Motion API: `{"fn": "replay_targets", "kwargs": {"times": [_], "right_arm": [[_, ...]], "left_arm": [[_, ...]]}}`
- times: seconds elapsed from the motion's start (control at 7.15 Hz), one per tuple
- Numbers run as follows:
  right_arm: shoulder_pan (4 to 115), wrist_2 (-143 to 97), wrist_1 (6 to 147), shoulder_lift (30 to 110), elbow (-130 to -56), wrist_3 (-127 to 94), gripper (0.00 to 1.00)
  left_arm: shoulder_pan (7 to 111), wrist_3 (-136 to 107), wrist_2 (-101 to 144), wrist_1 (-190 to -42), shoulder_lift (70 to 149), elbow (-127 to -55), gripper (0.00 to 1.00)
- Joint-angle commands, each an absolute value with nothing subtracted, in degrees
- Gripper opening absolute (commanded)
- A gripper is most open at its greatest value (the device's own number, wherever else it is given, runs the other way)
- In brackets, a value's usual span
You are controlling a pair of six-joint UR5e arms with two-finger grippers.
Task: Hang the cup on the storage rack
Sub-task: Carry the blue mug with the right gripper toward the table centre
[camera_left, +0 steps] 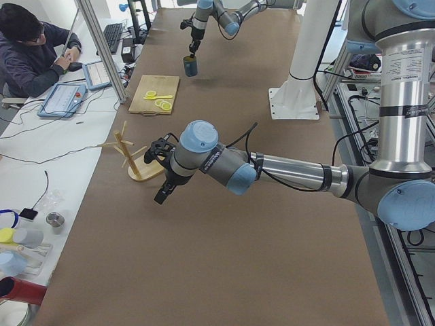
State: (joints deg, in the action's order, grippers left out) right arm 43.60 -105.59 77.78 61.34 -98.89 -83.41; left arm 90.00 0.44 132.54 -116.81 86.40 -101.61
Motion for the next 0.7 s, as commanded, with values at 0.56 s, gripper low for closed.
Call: {"fn": "replay_targets", "kwargs": {"times": [0.56], "right_arm": [[24.00, -86.14, 107.29, 42.30, -98.46, -120.02, 0.00]], "left_arm": [[89.74, 0.61, 132.54, -116.89, 86.48, -100.02, 0.99]]}}
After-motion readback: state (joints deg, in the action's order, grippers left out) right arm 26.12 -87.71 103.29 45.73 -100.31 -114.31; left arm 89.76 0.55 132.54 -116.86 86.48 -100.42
